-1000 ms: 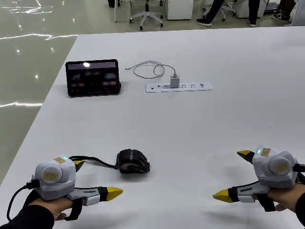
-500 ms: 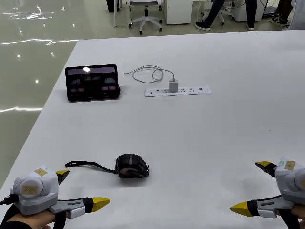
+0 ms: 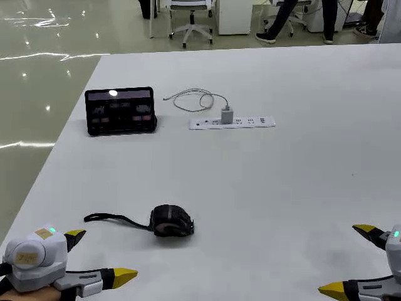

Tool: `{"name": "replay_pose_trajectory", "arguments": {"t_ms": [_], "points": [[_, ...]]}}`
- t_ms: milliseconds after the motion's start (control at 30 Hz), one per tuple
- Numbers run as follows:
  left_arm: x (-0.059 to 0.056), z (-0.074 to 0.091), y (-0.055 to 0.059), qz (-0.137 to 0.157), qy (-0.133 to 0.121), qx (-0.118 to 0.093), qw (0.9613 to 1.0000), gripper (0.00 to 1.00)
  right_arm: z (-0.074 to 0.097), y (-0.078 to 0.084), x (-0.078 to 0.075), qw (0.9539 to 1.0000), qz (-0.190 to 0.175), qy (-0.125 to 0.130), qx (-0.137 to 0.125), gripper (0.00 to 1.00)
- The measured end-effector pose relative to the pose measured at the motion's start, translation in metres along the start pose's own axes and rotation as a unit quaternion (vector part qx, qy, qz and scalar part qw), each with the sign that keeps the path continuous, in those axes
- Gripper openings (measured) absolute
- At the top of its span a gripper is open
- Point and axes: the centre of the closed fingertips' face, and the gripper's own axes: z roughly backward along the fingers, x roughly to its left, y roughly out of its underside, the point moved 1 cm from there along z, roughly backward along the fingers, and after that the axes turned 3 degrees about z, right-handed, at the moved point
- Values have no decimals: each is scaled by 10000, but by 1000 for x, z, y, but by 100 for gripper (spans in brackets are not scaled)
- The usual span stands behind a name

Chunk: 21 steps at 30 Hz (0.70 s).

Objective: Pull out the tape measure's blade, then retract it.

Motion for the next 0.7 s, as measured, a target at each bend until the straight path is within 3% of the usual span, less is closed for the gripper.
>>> {"name": "replay_pose_trajectory", "arguments": {"t_ms": [333, 500, 700], "points": [[4, 9, -2, -57, -136, -28, 9999, 100, 6, 1, -1, 10000, 55, 62, 42, 100], [-3, 8, 3, -146, -83, 40, 9999, 100, 6, 1, 1, 10000, 4, 83, 47, 100], [0, 8, 2, -43, -100, -4, 9999, 100, 8, -1, 5, 10000, -38, 82, 37, 100]]}}
